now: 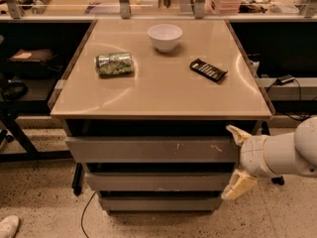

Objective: Open top drawer

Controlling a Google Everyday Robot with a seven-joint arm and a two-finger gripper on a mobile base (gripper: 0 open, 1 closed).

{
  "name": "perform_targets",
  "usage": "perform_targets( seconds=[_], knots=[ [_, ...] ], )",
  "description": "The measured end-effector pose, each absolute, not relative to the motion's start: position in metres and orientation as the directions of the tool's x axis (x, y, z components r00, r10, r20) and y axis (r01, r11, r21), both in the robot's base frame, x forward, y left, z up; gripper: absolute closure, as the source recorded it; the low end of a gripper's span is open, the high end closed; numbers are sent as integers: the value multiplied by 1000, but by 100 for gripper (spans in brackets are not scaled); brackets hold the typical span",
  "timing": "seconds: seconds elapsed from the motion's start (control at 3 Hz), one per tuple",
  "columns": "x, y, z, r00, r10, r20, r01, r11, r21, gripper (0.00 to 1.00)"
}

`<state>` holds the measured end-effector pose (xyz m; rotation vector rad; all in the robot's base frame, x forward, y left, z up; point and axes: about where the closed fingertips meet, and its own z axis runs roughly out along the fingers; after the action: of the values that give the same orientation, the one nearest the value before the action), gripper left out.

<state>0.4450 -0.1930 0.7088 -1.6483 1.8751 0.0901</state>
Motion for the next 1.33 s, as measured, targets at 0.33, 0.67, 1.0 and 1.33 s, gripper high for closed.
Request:
perform_targets(
  seconds=[0.33,0.67,1.0,1.33],
  knots=[
    [464,-185,694,39,-870,-491,-902,181,-392,0],
    [477,-177,675,75,-869,-489,-902,150,-404,0],
    [485,-176,667,94,-864,-494,-903,135,-408,0],
    [499,-183,664,96,-857,-507,-900,143,-411,0]
  ],
)
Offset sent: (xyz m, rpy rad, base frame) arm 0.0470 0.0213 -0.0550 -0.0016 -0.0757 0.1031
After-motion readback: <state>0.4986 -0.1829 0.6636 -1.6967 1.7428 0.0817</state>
